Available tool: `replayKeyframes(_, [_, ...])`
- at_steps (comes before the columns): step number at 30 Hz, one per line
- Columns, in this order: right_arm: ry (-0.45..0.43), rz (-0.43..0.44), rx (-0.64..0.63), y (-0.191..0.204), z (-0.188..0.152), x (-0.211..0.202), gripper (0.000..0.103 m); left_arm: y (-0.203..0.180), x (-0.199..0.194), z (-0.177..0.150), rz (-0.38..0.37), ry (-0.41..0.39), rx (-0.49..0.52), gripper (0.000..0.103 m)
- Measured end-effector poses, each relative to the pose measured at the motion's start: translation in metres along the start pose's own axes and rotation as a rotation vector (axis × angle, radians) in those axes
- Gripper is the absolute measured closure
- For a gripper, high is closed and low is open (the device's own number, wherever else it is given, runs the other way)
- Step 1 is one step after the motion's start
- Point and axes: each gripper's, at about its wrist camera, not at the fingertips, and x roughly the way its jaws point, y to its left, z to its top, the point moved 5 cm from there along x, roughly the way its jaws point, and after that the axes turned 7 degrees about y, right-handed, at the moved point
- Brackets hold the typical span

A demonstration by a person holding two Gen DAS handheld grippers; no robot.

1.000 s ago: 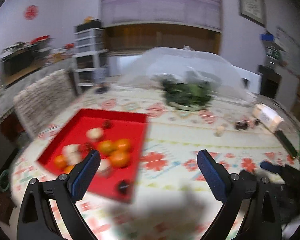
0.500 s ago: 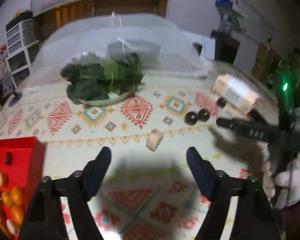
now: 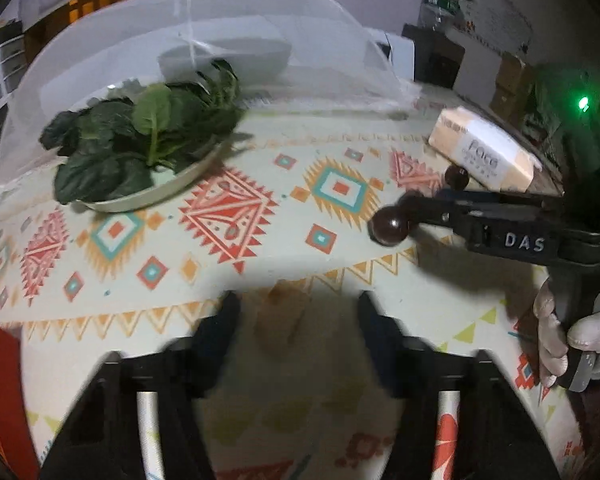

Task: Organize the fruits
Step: 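Grasp the banana chunk with the left tool while the right tool grasps a dark plum, then carry the banana chunk and plum into the red tray and open both tools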

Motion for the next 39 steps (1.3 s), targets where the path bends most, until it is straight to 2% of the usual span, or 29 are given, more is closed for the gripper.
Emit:
replayKeyframes(1, [0.000,0.005,-0.010,0.002,0.001,0.000,0.047,0.000,0.000,0.002,0.011,-0.004,0.007,0.076])
replayKeyframes(3, [-0.003,0.008,-0.018,0.004,0.003,0.001,0.052,0.000,0.001,0.003,0.009,0.000,0.005,0.086])
replayKeyframes(7, [-0.005,0.030,-0.038,0.013,0.004,0.002,0.074,0.001,-0.002,-0.001,0.022,-0.003,0.000,0.086])
replayKeyframes(15, [-0.005,0.035,0.007,0.013,-0.006,-0.012,0.076,0.004,-0.041,-0.018,-0.005,-0.056,-0.045,0.086])
replayKeyframes(21, [-0.045,0.056,0.020,0.028,-0.015,-0.047,0.075,0.017,-0.087,-0.039,-0.029,-0.118,-0.114,0.086])
replayKeyframes(24, [-0.059,0.078,-0.001,0.048,-0.019,-0.063,0.075,0.029,-0.109,-0.052,-0.020,-0.150,-0.149,0.086])
replayKeyframes(30, [-0.076,0.129,-0.094,0.115,-0.034,-0.085,0.075,0.064,-0.147,-0.086,0.005,-0.197,-0.238,0.086])
replayKeyframes(39, [-0.034,0.251,-0.238,0.233,-0.061,-0.077,0.075,0.144,-0.190,-0.147,0.077,-0.242,-0.408,0.086])
